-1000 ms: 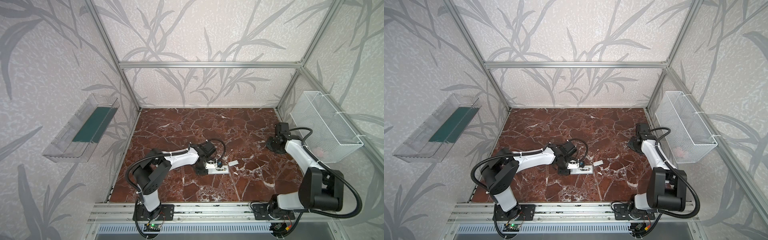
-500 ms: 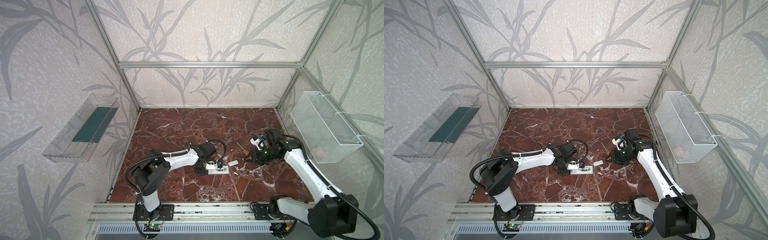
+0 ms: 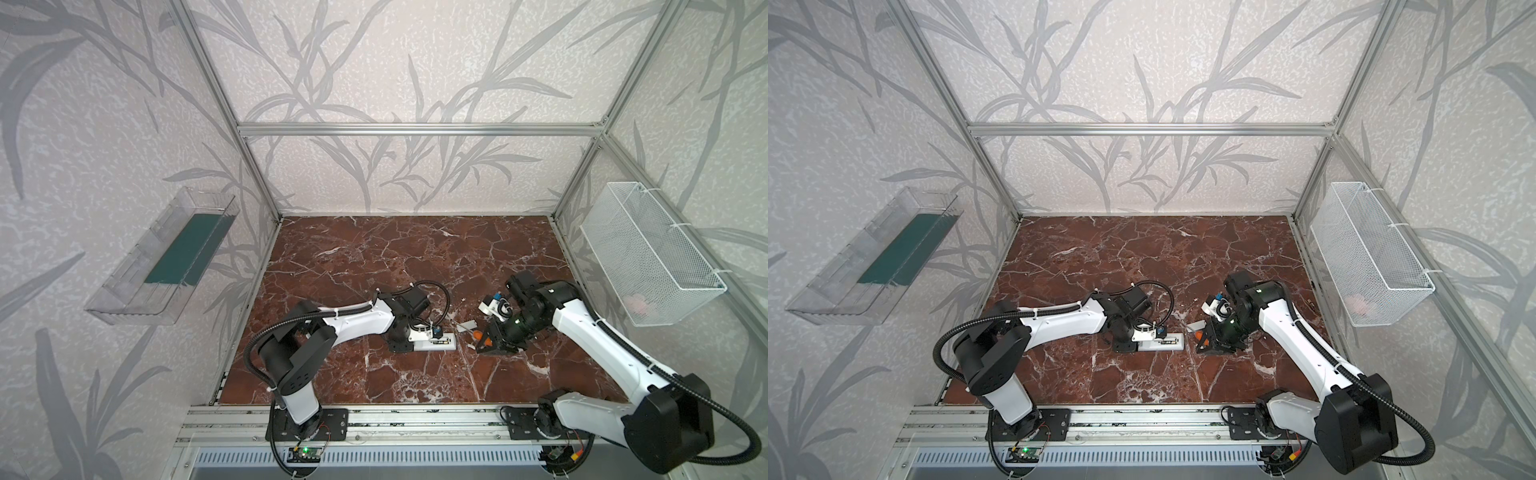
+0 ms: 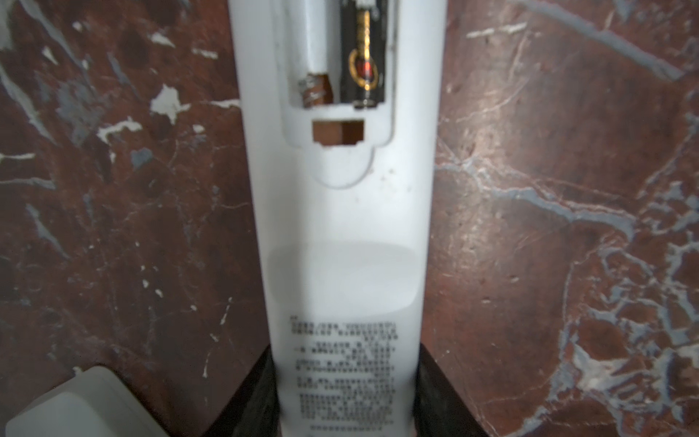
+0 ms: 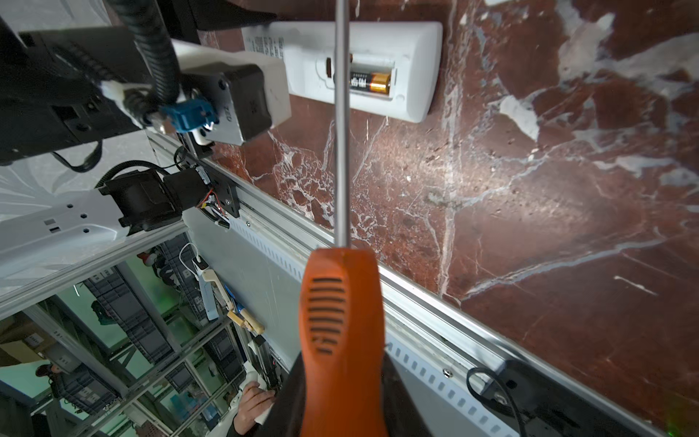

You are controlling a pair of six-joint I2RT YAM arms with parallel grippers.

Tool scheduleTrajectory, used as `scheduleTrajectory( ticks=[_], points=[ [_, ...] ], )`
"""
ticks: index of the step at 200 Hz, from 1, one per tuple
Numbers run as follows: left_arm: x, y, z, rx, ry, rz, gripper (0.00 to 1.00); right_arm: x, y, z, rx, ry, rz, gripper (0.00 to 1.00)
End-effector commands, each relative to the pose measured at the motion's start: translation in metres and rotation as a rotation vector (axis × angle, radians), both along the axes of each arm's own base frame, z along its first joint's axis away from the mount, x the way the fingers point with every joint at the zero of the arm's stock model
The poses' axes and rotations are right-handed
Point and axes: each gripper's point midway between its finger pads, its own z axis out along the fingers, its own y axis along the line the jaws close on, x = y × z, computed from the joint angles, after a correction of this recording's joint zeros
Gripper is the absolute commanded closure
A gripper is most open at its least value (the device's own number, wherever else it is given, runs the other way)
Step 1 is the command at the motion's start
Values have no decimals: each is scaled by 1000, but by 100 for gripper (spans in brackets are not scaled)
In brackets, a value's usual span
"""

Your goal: Unload the batteries from the remote control

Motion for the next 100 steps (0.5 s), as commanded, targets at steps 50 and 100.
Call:
scheduleTrajectory(
  ticks=[50, 100],
  points=[
    [-10, 19, -4, 70, 21, -42, 74, -32, 8, -4, -31, 122, 109, 100],
    [-10, 18, -4, 67, 22, -39, 76, -26, 11, -19, -54, 146, 112, 100]
  ],
)
